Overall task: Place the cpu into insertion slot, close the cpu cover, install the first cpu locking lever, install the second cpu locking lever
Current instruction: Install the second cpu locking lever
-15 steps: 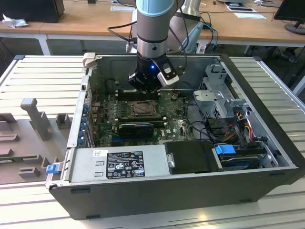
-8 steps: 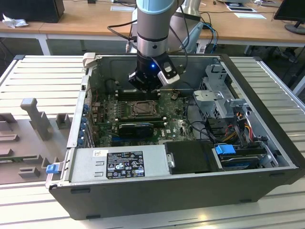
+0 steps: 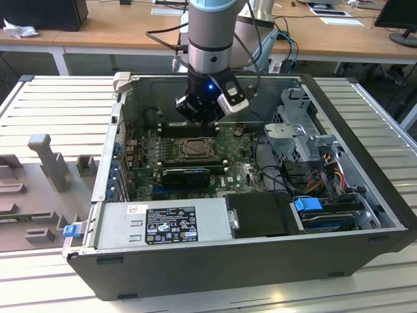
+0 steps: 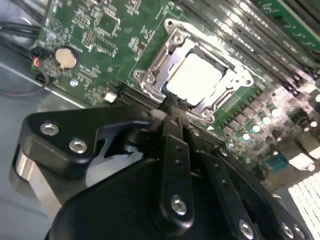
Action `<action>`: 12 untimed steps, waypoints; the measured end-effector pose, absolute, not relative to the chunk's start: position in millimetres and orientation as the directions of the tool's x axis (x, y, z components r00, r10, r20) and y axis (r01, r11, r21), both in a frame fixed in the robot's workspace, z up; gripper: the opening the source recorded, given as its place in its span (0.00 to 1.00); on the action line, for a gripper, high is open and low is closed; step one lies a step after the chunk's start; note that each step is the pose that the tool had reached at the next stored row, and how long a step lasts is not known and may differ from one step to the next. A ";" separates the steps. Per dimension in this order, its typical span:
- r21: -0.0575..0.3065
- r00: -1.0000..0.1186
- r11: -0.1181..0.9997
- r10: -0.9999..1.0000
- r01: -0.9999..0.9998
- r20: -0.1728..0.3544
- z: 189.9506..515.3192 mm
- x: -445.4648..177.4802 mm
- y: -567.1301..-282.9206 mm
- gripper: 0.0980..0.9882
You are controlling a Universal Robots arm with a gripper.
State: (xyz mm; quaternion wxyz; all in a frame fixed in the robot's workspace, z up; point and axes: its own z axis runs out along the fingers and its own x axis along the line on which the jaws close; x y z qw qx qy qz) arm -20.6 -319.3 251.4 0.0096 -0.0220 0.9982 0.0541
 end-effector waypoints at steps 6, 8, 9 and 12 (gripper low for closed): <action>0.107 -0.999 0.993 -0.043 -0.045 -0.022 253.8 -20.6 -347.9 0.01; 0.108 -0.999 0.993 -0.043 -0.045 -0.022 254.7 -20.6 -348.4 0.01; 0.108 -0.999 0.993 -0.043 -0.045 -0.022 254.7 -20.5 -349.0 0.01; 0.107 -0.999 0.993 -0.043 -0.045 -0.022 254.8 -20.6 -352.9 0.01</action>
